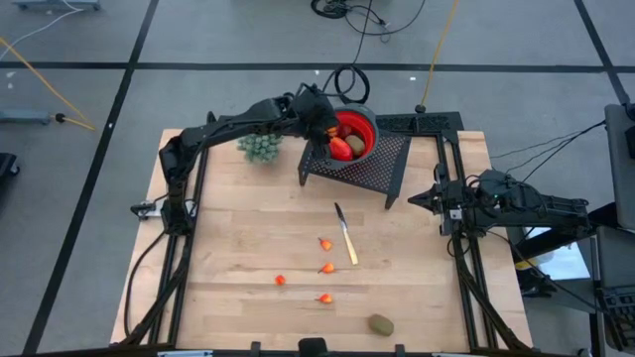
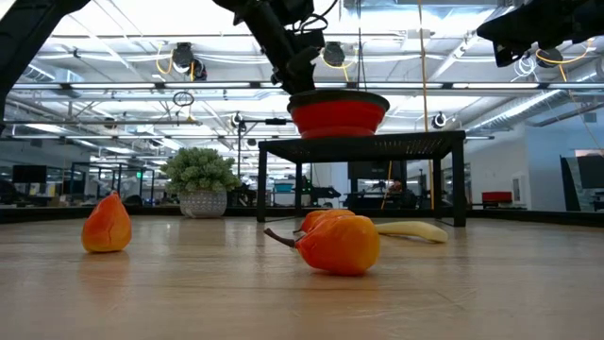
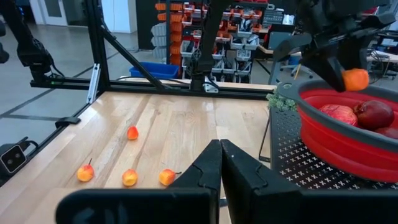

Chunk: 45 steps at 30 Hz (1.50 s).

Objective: Pick & Place Fruit
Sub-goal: Put the orange into the red strainer bowl on the shelf, then put the orange pear into the red strainer bowl on the shelf

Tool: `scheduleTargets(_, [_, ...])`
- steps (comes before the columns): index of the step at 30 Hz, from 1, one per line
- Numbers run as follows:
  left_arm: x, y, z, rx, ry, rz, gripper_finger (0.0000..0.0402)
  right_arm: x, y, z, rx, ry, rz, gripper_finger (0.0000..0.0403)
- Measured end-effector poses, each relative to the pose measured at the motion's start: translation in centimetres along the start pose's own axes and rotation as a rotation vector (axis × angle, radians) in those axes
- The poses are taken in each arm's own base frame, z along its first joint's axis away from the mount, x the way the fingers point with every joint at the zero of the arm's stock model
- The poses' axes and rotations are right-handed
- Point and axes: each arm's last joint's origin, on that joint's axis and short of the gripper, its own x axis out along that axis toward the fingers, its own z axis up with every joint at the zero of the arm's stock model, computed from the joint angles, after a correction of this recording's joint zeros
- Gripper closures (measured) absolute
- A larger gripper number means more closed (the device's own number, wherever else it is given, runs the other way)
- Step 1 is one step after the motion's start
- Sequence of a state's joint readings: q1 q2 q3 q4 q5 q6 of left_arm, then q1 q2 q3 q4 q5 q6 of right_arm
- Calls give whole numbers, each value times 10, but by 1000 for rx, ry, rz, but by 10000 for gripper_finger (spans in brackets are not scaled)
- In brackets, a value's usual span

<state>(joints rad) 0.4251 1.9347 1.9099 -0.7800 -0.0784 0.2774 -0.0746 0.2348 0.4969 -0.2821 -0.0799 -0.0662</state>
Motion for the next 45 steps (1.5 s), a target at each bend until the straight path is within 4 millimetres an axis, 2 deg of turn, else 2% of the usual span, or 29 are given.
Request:
scheduleTargets(13, [0, -1, -2, -43, 18, -13, 239, 0, 0, 0, -2, 0, 0, 399])
scheduleTargets(19, [0, -3, -3, -44, 25, -58, 202, 0, 0, 0, -2, 0, 0, 399])
scheduleTargets(25, [0, -2, -3, -43, 34, -6, 174, 0, 0, 0, -2, 0, 0, 399])
scheduleTargets(28, [-12, -4, -1, -51, 16, -1, 172, 0, 0, 0, -2, 0, 0, 399])
scheduleTargets(34, [-66, -22, 8, -149, -55, -32, 172, 0, 0, 0, -2, 0, 0, 399])
scheduleTargets(40, [-112, -59, 11, -217, -89, -98, 172, 0, 0, 0, -2, 0, 0, 399])
scheduleTargets(45, [-131, -97, 11, -249, -76, -184, 172, 0, 0, 0, -1, 0, 0, 399])
